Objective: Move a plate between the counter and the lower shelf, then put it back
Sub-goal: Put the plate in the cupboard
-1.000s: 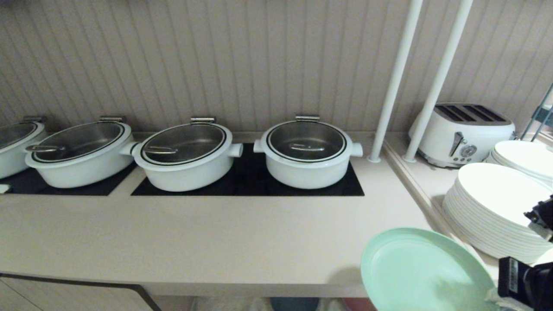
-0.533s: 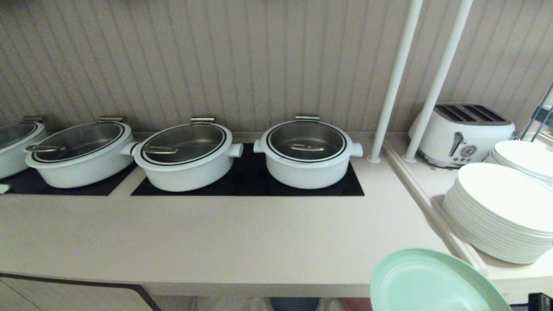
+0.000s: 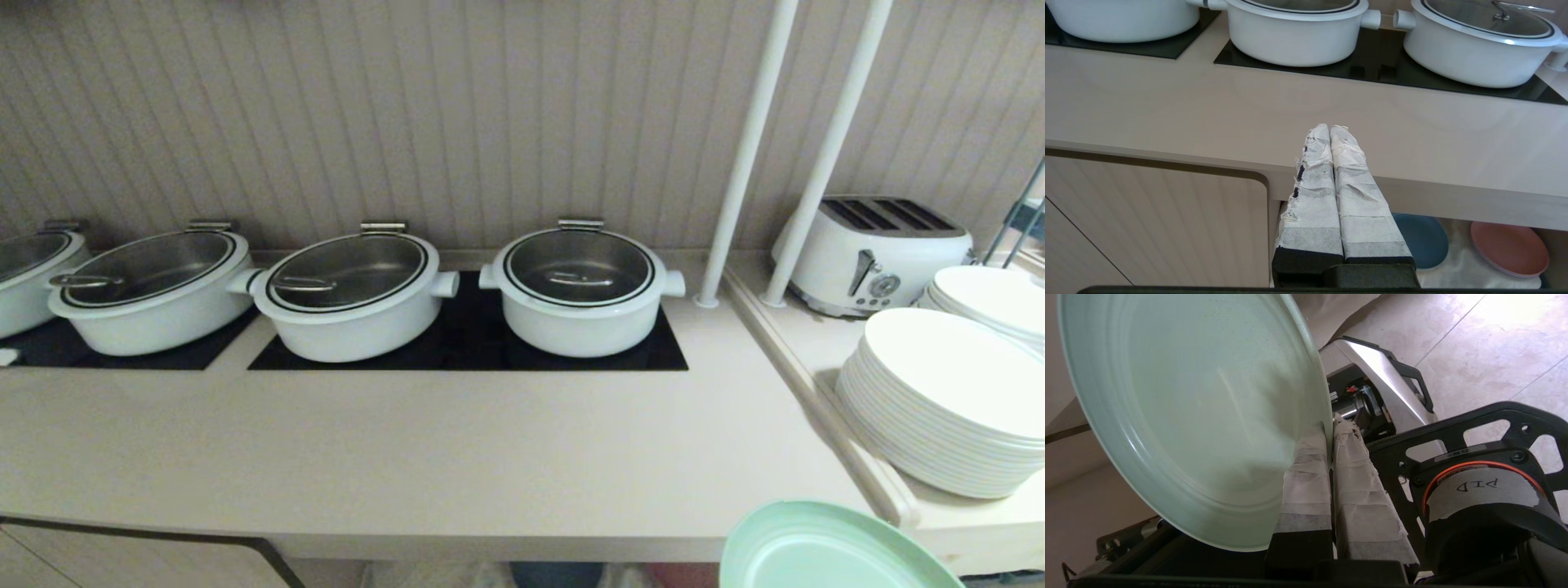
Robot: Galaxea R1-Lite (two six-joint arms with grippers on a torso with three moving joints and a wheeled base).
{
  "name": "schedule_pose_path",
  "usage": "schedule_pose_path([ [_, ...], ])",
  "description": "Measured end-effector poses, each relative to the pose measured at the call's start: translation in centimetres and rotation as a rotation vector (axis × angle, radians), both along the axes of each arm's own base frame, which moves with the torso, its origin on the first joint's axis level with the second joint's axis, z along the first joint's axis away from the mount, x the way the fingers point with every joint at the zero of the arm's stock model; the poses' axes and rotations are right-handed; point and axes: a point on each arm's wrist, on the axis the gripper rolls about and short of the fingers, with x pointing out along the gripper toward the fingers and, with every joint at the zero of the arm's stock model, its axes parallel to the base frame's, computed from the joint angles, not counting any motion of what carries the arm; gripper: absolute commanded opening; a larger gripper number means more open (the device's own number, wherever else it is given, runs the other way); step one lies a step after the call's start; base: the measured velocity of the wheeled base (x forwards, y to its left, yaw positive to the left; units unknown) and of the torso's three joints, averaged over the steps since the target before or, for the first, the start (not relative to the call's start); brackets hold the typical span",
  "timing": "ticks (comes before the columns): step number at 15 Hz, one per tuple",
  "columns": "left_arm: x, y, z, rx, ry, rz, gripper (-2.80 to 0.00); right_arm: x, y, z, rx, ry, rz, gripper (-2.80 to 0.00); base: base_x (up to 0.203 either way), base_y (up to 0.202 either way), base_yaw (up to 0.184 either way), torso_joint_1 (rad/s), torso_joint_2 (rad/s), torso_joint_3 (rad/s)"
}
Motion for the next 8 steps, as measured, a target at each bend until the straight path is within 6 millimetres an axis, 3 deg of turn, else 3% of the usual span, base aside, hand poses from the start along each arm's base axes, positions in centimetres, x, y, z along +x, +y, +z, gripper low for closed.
schedule_pose_path([
  [8,0.0,0.0,0.0,-0.001,0.0,0.0,-2.8,-0.61,-0.18,-0.59,0.022,0.007,0.009,-2.8,0.0,0.0,0.0,0.0,0.0,0.0],
])
